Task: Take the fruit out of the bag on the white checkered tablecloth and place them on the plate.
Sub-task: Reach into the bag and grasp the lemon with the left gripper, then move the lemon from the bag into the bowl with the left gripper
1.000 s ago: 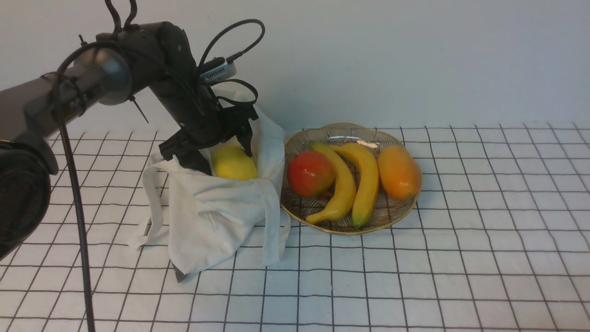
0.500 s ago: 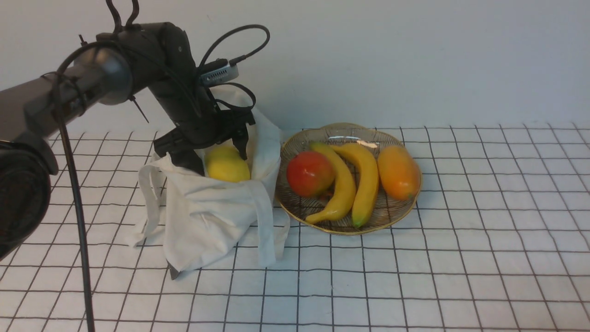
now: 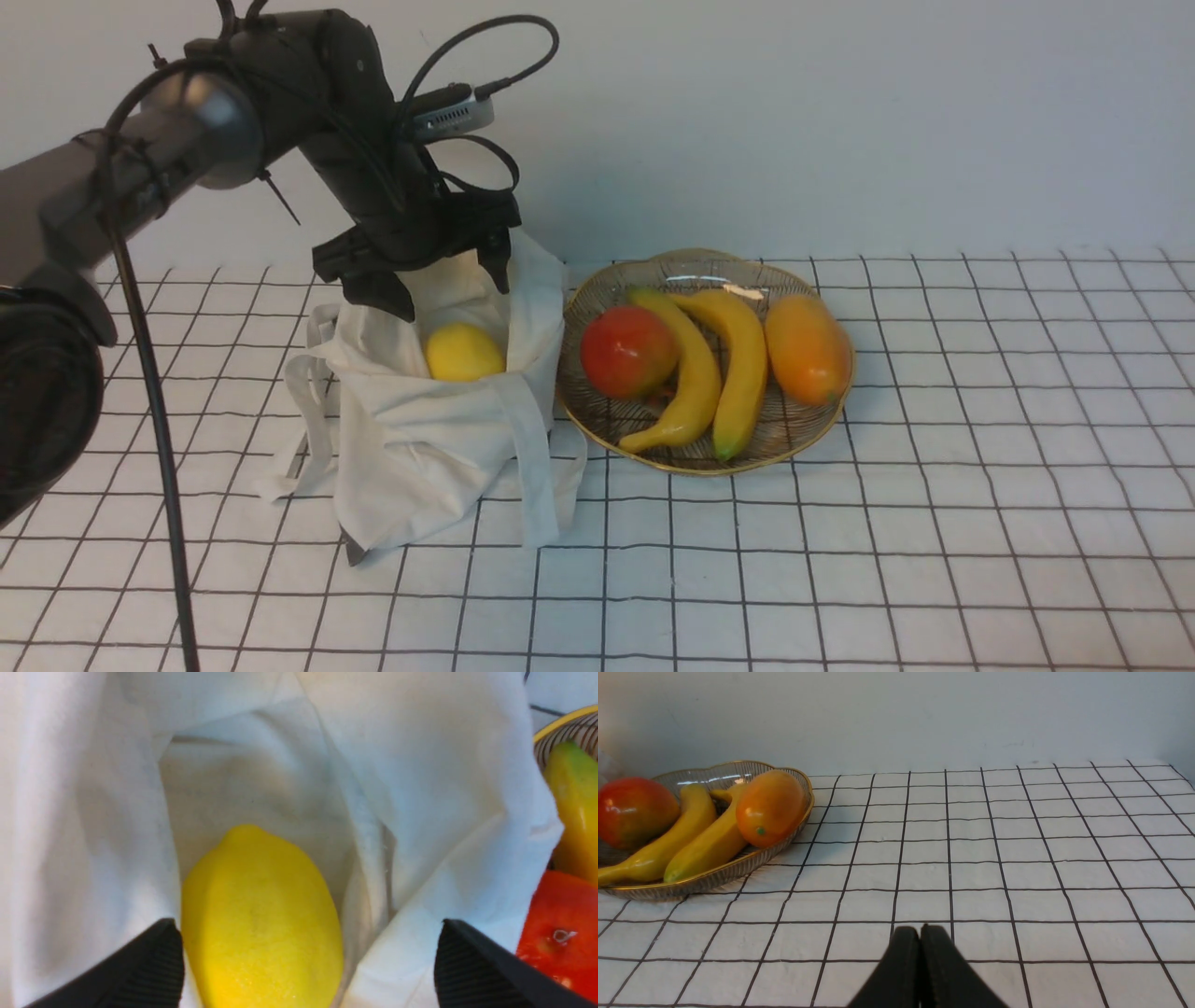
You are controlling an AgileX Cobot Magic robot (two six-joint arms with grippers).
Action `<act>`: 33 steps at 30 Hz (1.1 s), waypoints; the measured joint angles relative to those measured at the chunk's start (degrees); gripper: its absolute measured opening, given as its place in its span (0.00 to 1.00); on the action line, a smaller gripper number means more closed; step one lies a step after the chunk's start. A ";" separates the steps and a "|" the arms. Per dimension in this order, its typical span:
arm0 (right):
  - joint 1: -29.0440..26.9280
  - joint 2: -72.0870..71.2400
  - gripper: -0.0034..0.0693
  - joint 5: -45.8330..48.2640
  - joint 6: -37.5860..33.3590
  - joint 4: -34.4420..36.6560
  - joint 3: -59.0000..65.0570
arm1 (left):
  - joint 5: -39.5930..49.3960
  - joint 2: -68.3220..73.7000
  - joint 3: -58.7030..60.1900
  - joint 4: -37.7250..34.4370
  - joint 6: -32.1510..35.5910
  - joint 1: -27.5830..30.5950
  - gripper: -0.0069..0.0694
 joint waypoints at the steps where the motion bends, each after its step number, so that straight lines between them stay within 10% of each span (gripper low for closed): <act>1: 0.00 0.00 0.03 0.00 0.00 0.00 0.00 | 0.00 0.62 -0.02 -0.07 0.00 -0.37 0.98; 33: 0.00 0.00 0.03 0.00 0.00 0.00 0.00 | 5.57 4.23 -7.81 4.08 2.34 -0.94 0.75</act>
